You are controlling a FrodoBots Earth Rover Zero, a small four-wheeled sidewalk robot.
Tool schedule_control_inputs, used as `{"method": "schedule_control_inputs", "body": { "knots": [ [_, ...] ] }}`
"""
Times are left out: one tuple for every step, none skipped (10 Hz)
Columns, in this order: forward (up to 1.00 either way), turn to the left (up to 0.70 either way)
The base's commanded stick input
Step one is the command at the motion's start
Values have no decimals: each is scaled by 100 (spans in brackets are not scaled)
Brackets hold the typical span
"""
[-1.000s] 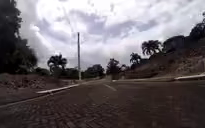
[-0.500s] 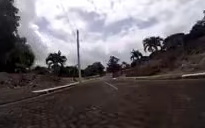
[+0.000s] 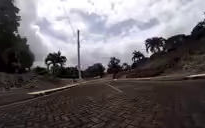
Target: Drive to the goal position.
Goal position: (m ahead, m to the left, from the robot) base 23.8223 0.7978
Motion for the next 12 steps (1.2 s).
{"method": "schedule_control_inputs", "body": {
  "knots": [
    [85,0],
    [85,-1],
    [85,-17],
    [85,-18],
    [85,0],
    [85,0],
    [85,0],
    [85,0],
    [85,0],
    [85,0],
    [85,0],
    [85,0]
  ]
}}
